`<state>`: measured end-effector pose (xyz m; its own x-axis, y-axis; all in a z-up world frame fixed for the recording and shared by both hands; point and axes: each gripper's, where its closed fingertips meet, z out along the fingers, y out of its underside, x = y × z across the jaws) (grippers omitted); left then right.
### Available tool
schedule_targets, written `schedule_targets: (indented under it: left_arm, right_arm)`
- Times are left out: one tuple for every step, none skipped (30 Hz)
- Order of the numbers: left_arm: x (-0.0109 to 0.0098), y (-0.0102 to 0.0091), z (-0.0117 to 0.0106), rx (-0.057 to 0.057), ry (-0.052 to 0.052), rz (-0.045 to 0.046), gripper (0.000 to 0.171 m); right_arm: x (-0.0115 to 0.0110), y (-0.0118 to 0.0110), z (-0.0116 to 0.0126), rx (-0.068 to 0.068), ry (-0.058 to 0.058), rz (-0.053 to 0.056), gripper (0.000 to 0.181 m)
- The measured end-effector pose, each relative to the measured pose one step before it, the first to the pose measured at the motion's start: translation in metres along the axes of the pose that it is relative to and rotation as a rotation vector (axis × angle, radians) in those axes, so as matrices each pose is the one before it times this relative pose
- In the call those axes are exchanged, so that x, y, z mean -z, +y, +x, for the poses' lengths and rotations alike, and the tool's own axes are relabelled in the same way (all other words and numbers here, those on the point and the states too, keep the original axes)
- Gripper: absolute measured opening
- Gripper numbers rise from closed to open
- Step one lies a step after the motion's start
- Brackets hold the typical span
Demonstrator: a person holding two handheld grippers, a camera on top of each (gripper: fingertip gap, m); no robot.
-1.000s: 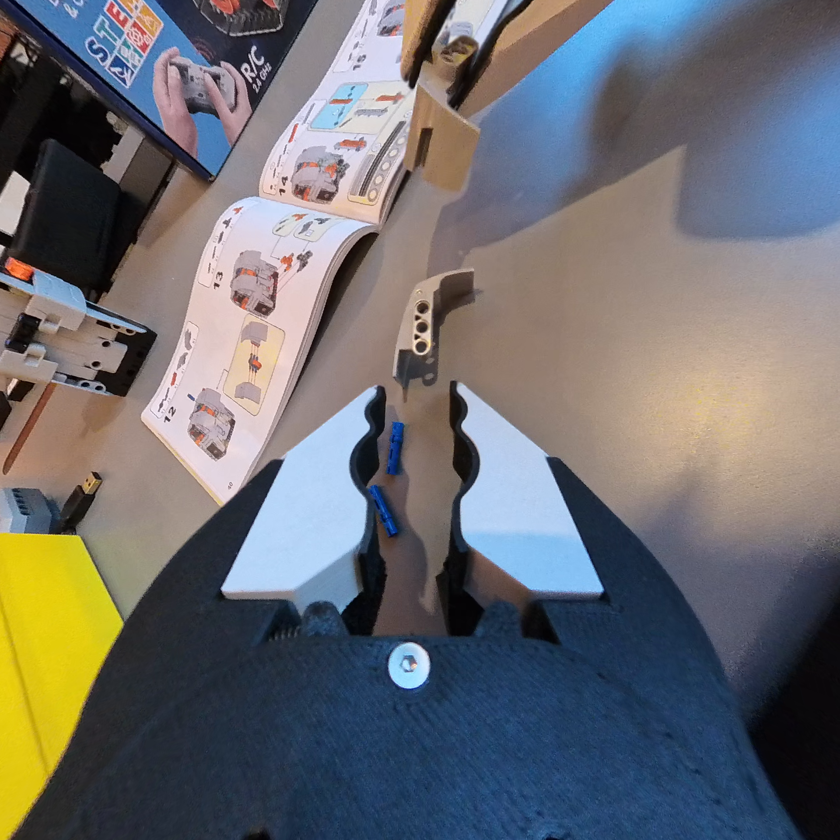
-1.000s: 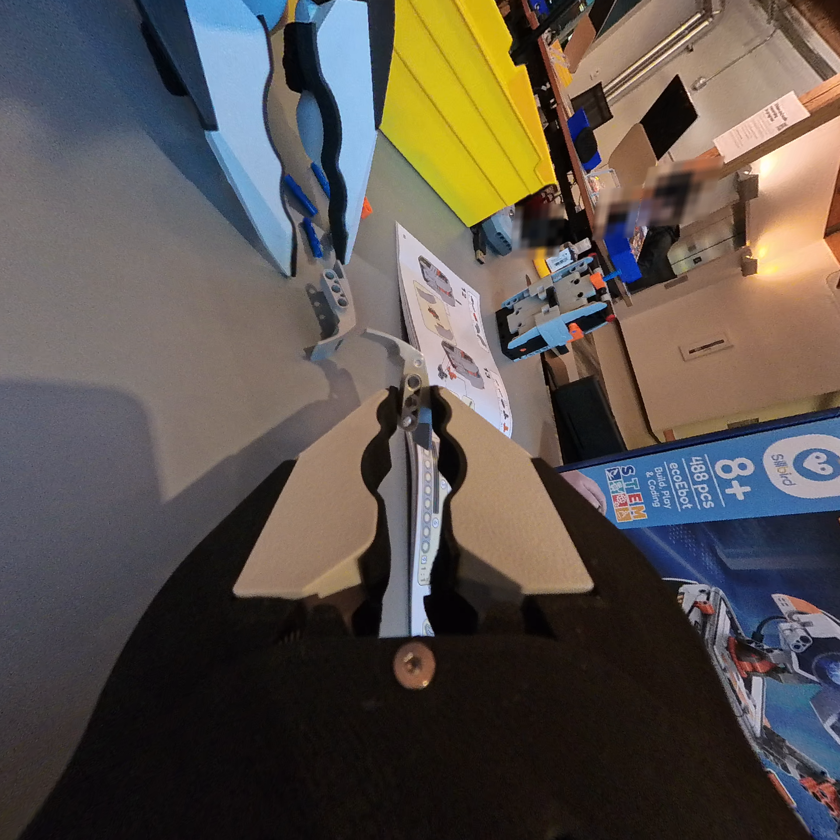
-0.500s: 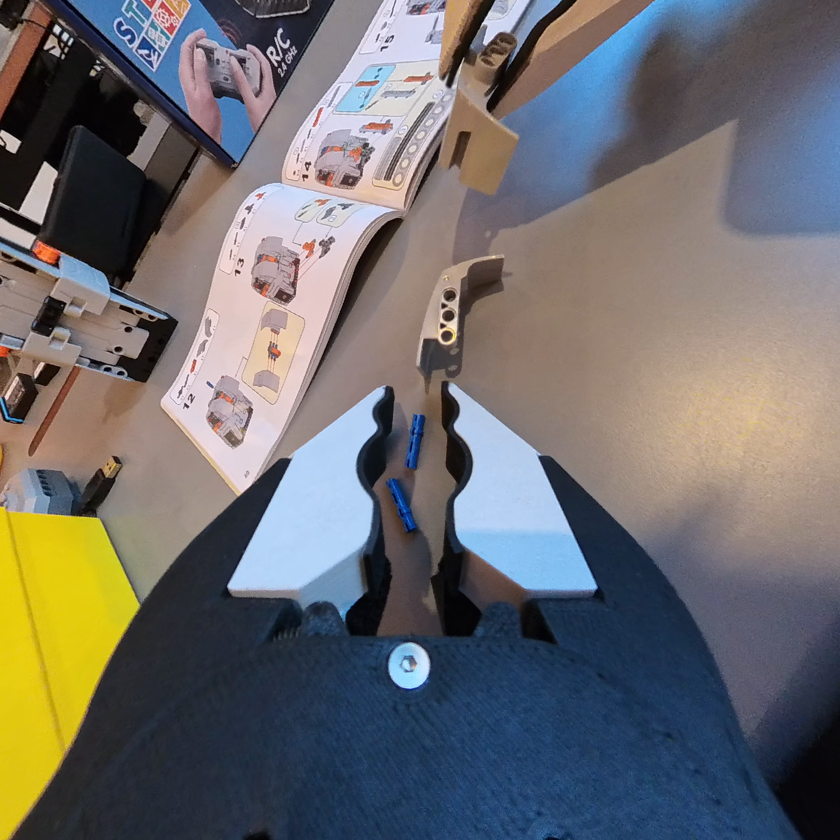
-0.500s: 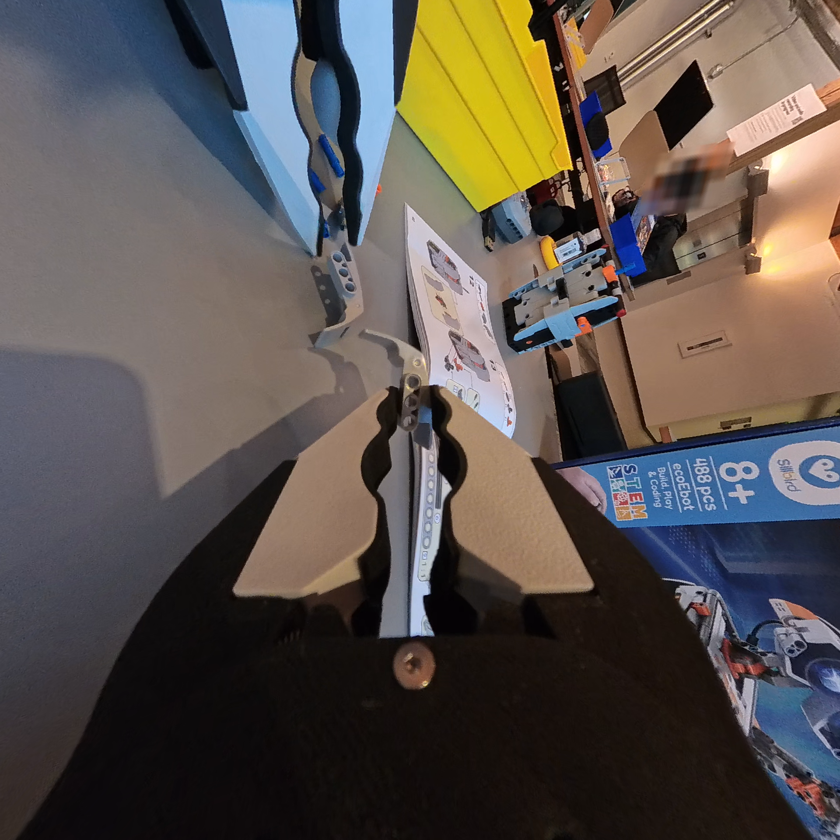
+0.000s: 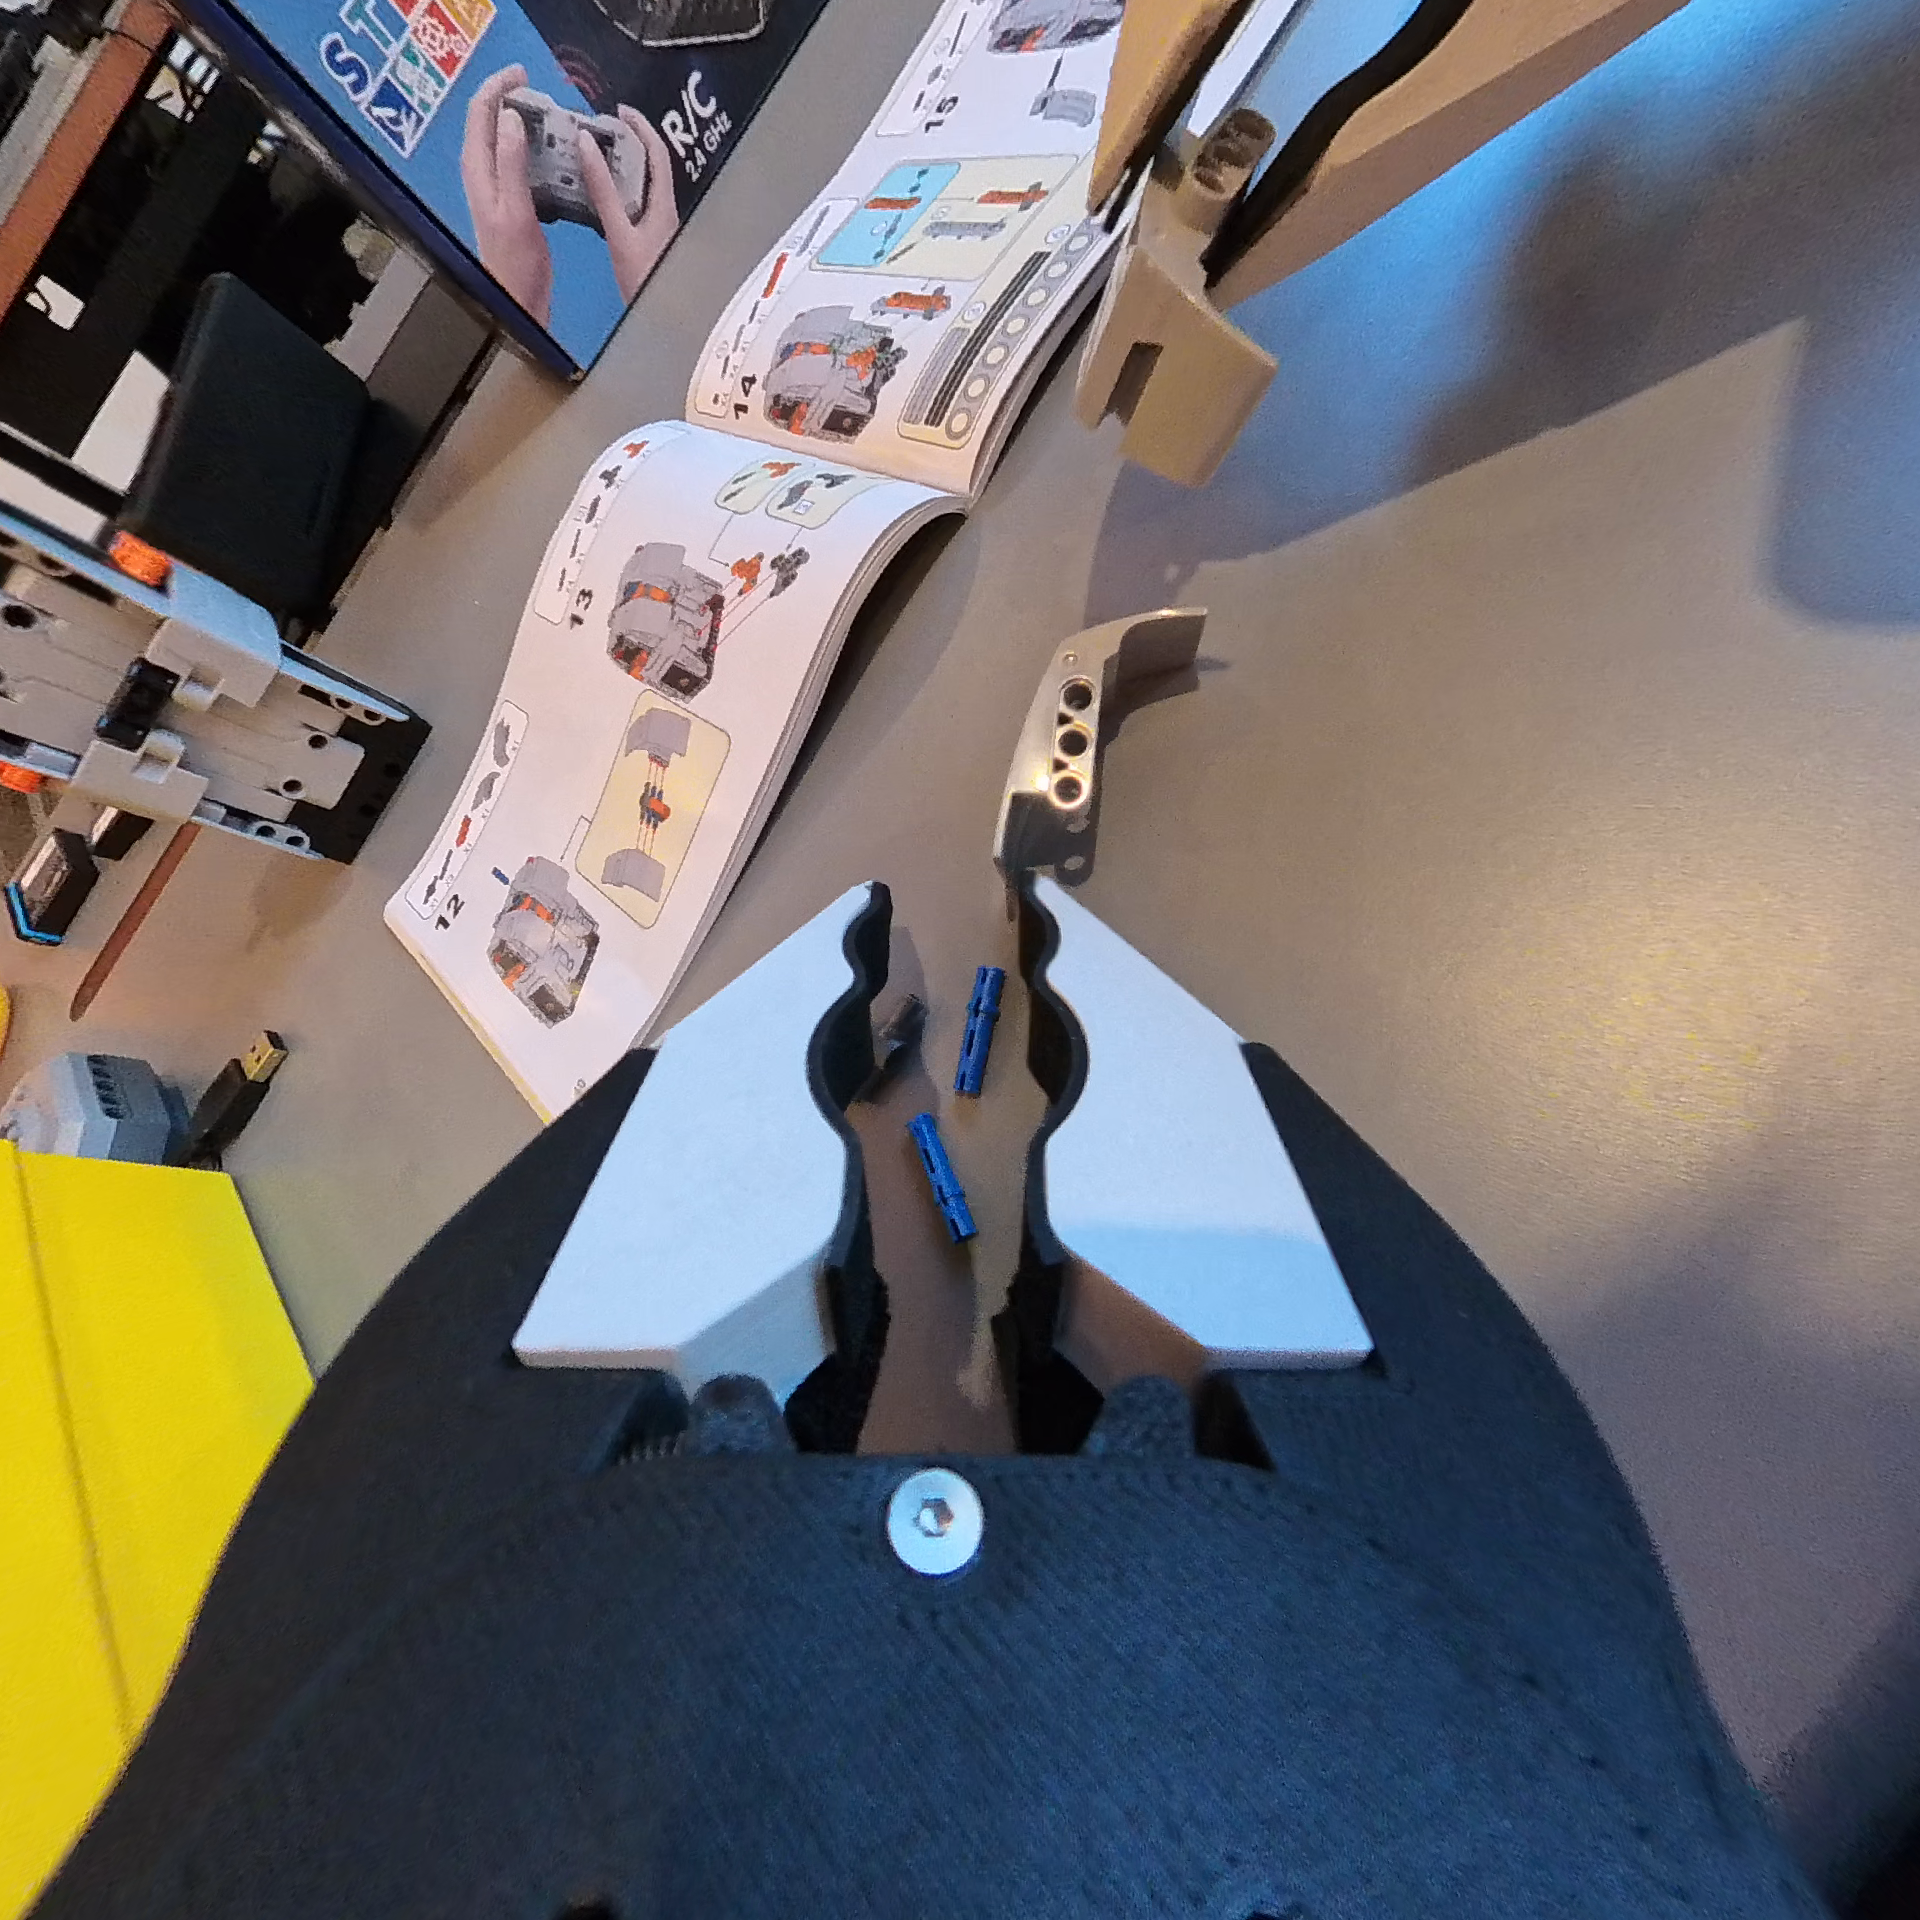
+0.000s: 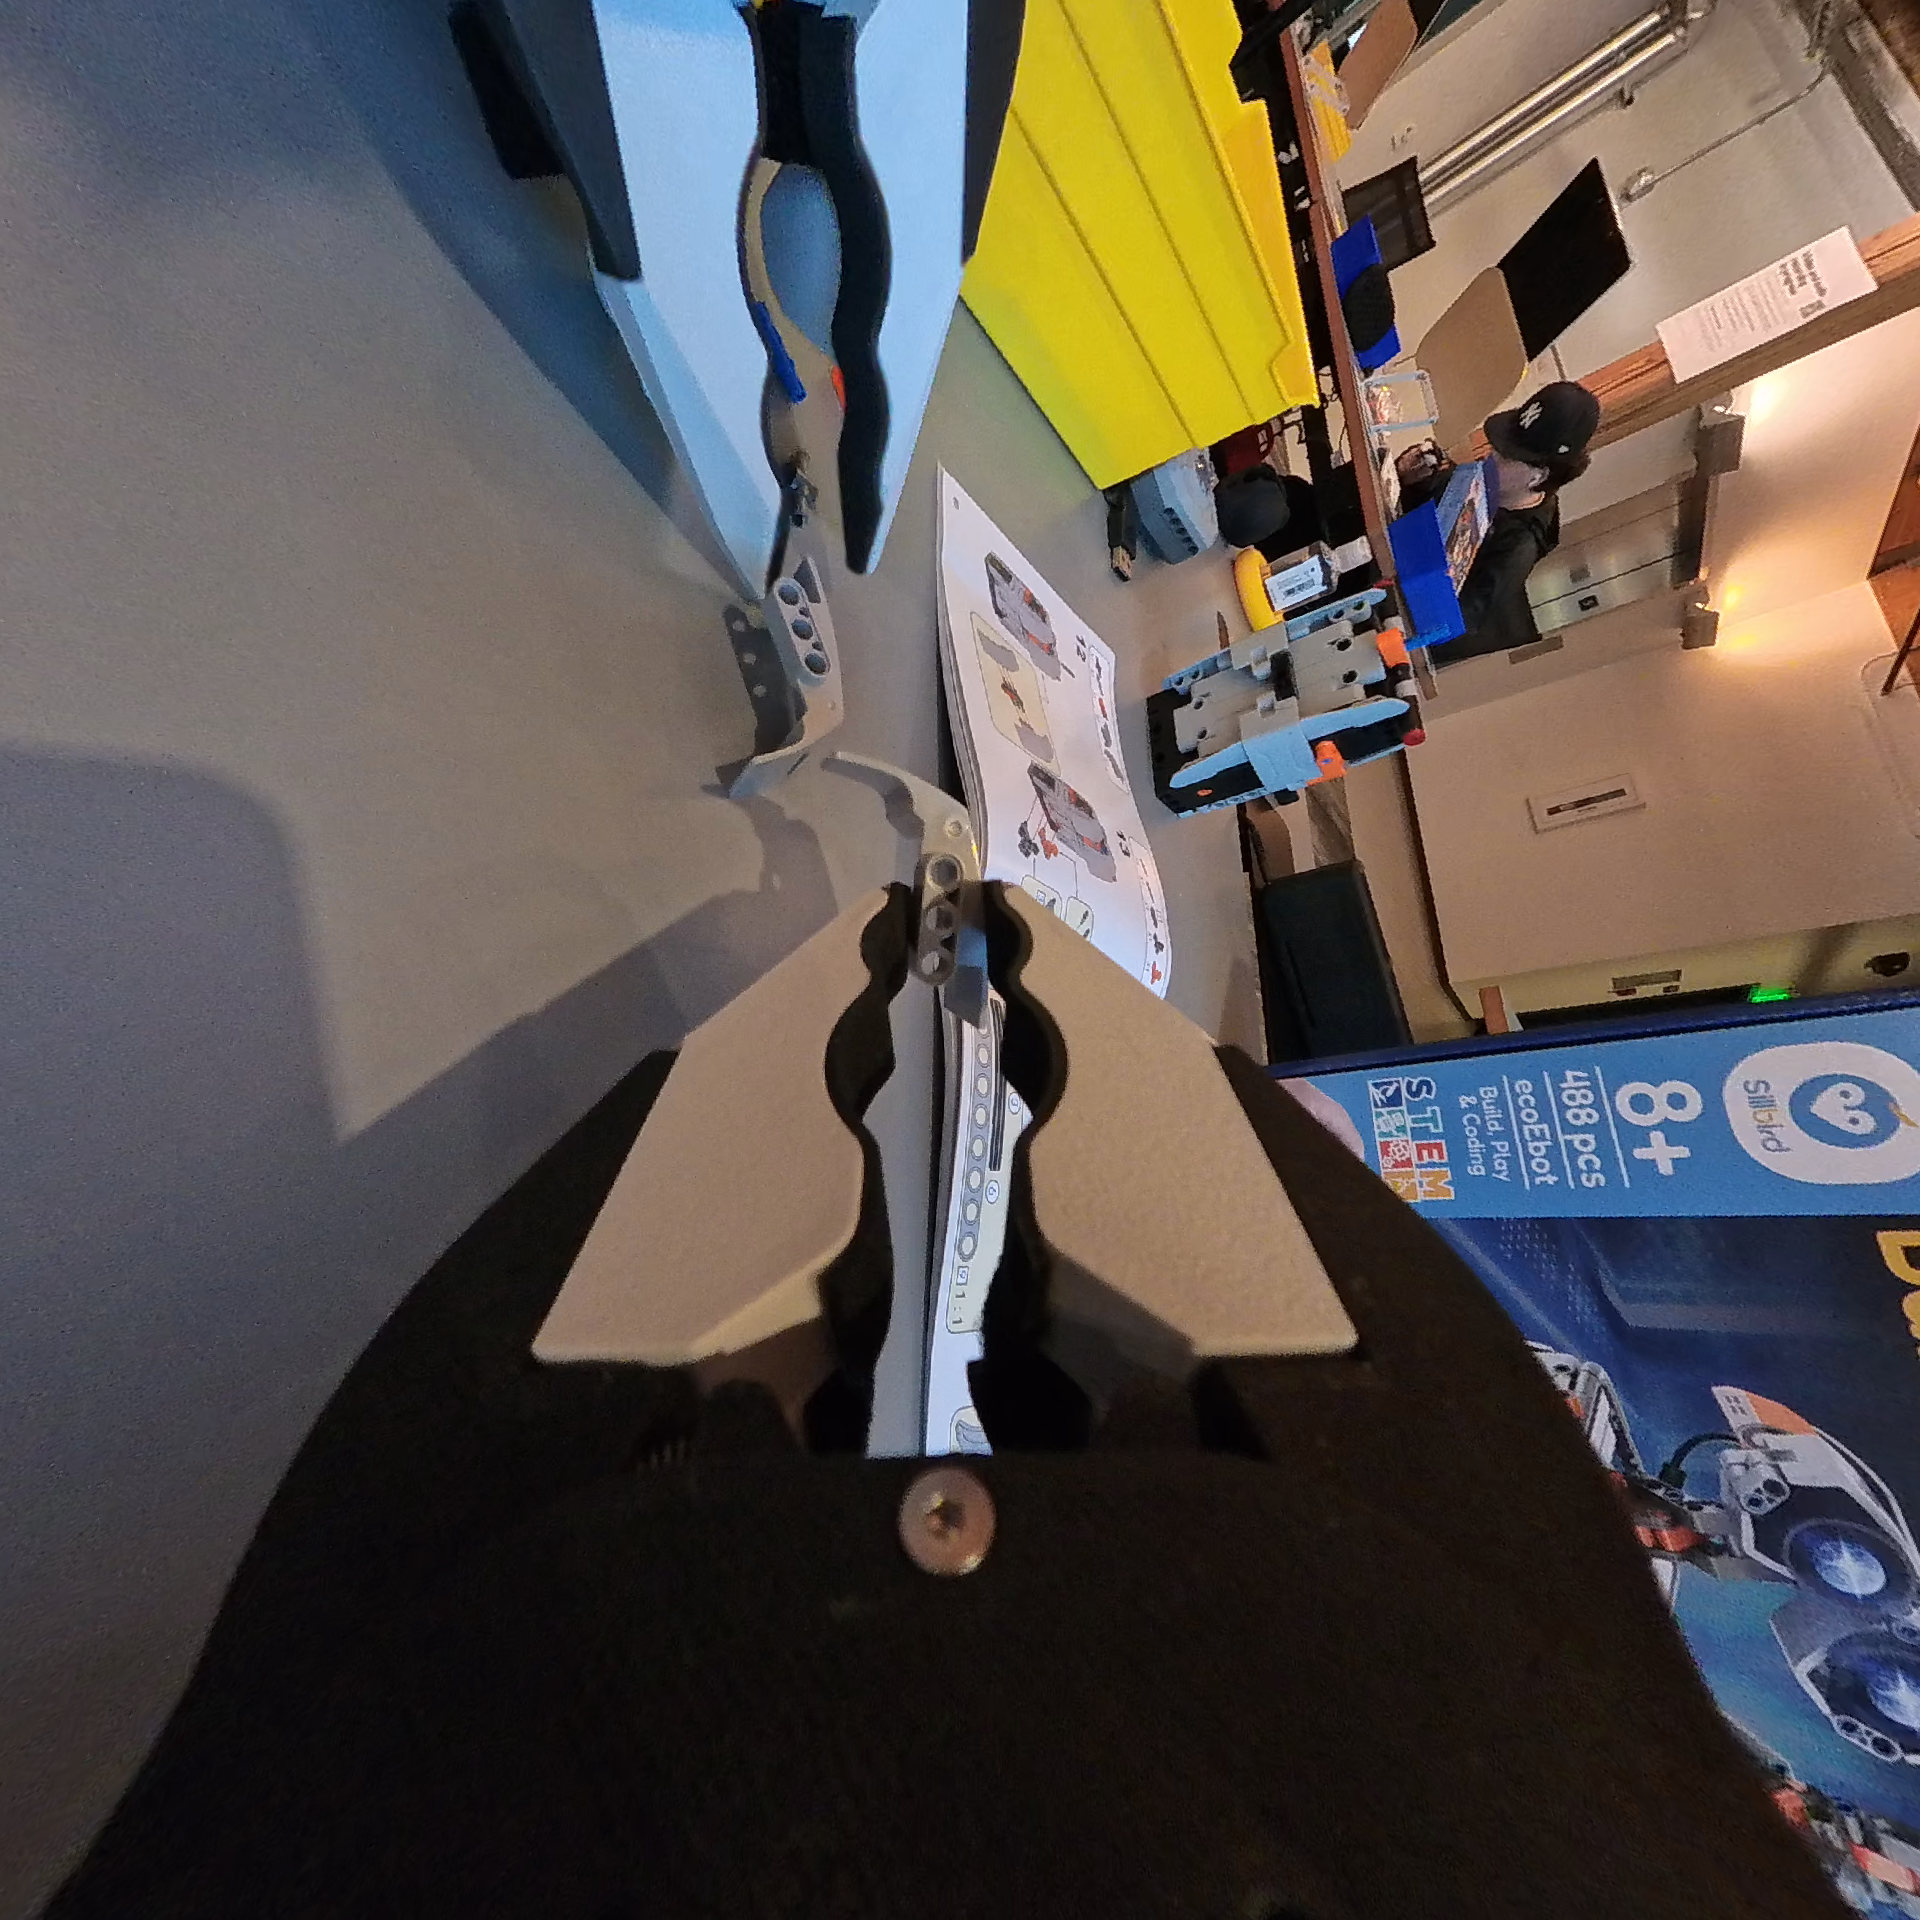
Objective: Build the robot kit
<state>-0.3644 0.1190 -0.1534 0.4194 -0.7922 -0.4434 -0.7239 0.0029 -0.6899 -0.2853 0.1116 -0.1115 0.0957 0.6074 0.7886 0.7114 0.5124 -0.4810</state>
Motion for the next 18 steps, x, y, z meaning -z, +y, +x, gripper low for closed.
schedule_targets:
  left_arm:
    - [0.00182, -0.00127, 0.00049, 0.0045, -0.0001, 0.01288, 0.024]
    - [0.00213, -0.00155, 0.00065, 0.0001, -0.0012, 0.01558, 0.025]
    - [0.00237, -0.00140, 0.00065, -0.0028, -0.0026, 0.01413, 0.025]
    - [0.00226, -0.00134, 0.00012, -0.0051, -0.0062, 0.01089, 0.026]
    - [0.00229, -0.00206, -0.00042, -0.0082, -0.0100, 0.01058, 0.026]
    - [0.00210, -0.00303, -0.00038, -0.0091, -0.0075, 0.01468, 0.027]
    - [0.00177, -0.00354, 0.00013, -0.0056, -0.0024, 0.01707, 0.028]
    - [0.00156, -0.00368, -0.00015, -0.0010, -0.0023, 0.01653, 0.028]
    - [0.00145, -0.00325, -0.00089, 0.0032, -0.0048, 0.01694, 0.028]
    - [0.00149, -0.00241, -0.00121, 0.0072, -0.0052, 0.01584, 0.028]
    - [0.00117, -0.00130, -0.00161, 0.0113, -0.0038, 0.01190, 0.028]
    - [0.00111, -0.00060, -0.00214, 0.0150, -0.0049, 0.00803, 0.028]
    - [0.00122, -0.00072, -0.00304, 0.0182, -0.0084, 0.00789, 0.028]
    - [0.00155, -0.00123, -0.00367, 0.0196, -0.0101, 0.01039, 0.029]
    - [0.00195, -0.00174, -0.00437, 0.0206, -0.0134, 0.01306, 0.029]
    - [0.00241, -0.00250, -0.00516, 0.0215, -0.0170, 0.01706, 0.030]
    - [0.00269, -0.00308, -0.00564, 0.0224, -0.0190, 0.02209, 0.030]
    - [0.00285, -0.00323, -0.00612, 0.0229, -0.0213, 0.02514, 0.031]
  right_arm:
    - [-0.00016, 0.00043, 0.00009, 0.0014, 0.0014, -0.0032, 0.013]
    - [-0.00023, 0.00048, 0.00030, 0.0025, 0.0030, -0.0037, 0.013]
    - [-0.00006, 0.00056, -0.00013, 0.0030, 0.0000, -0.0042, 0.013]
    - [0.00005, 0.00043, -0.00024, 0.0028, -0.0009, -0.0035, 0.013]
    - [0.00011, 0.00024, 0.00025, 0.0020, 0.0019, -0.0022, 0.013]
    - [0.00031, -0.00016, 0.00052, 0.0014, 0.0032, -0.0006, 0.013]
    - [0.00043, -0.00018, 0.00109, -0.0003, 0.0059, -0.0006, 0.013]
    - [0.00053, 0.00001, 0.00173, -0.0013, 0.0088, -0.0008, 0.013]
    - [0.00058, -0.00030, 0.00179, -0.0013, 0.0100, 0.0012, 0.013]
    - [0.00079, -0.00018, 0.00177, -0.0016, 0.0091, 0.0015, 0.013]
    - [0.00083, 0.00026, 0.00168, -0.0022, 0.0094, -0.0001, 0.013]
    - [0.00086, 0.00055, 0.00190, -0.0024, 0.0107, -0.0023, 0.012]
    - [0.00115, 0.00060, 0.00205, -0.0013, 0.0117, -0.0019, 0.013]
    - [0.00141, 0.00084, 0.00267, -0.0044, 0.0156, -0.0018, 0.013]
    - [0.00146, 0.00123, 0.00396, -0.0103, 0.0227, -0.0039, 0.013]
    - [0.00129, 0.00093, 0.00369, -0.0144, 0.0186, -0.0006, 0.013]
    - [0.00110, -0.00015, 0.00289, -0.0169, 0.0129, 0.0070, 0.013]
    - [0.00066, -0.00009, 0.00237, -0.0176, 0.0101, 0.0078, 0.013]
